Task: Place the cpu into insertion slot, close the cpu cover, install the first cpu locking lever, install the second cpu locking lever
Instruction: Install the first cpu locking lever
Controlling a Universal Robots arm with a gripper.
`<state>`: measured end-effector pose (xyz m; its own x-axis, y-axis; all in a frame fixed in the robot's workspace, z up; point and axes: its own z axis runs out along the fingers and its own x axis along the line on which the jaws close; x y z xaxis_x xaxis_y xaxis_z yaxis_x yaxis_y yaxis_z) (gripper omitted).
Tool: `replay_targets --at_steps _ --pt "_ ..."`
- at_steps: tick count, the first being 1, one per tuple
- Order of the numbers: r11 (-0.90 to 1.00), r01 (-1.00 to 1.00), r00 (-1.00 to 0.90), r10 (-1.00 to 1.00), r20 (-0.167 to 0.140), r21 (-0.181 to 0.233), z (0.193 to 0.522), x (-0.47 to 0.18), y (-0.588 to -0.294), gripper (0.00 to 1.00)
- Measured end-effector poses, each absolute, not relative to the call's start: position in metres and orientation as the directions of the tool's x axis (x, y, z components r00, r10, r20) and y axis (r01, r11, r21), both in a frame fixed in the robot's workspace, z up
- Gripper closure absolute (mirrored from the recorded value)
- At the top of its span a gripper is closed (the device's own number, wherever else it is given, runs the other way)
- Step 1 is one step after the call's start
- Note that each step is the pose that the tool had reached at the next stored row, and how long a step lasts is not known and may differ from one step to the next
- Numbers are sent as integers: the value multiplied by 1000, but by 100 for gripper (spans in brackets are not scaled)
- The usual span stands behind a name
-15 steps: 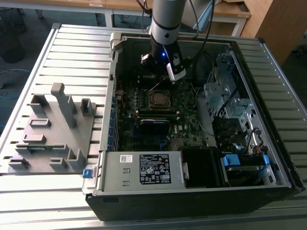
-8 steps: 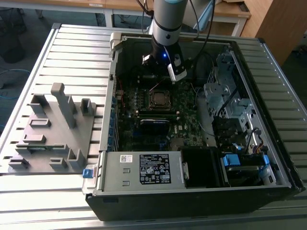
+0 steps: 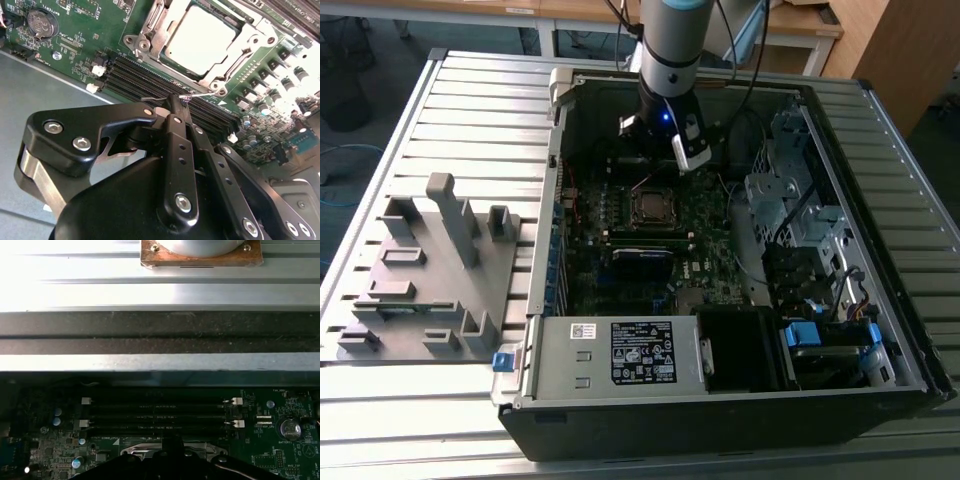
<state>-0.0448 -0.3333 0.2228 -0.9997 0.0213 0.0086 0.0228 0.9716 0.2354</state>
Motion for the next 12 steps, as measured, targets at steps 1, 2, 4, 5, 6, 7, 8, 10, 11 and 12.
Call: replay_targets --at_steps 1,2,4,5,6,7,8,10,11,12 --pt "972 23 -1000 21 9 235 223 -45 -333 90" --pt "972 23 -1000 21 9 235 223 -45 -333 90" --pt "972 23 -1000 21 9 235 223 -45 -333 90" --pt "972 23 -1000 21 9 235 223 -45 -333 90" --pt "972 23 -1000 21 9 235 223 -45 -333 90" --pt "972 23 -1000 21 9 235 222 -45 -333 90" --pt "972 23 -1000 21 9 235 222 -44 -333 90" --pt "972 23 -1000 21 9 235 220 -45 -333 90" --pt "972 23 -1000 21 9 235 220 -45 -333 90" --pt "972 23 -1000 21 9 235 219 -44 -333 90"
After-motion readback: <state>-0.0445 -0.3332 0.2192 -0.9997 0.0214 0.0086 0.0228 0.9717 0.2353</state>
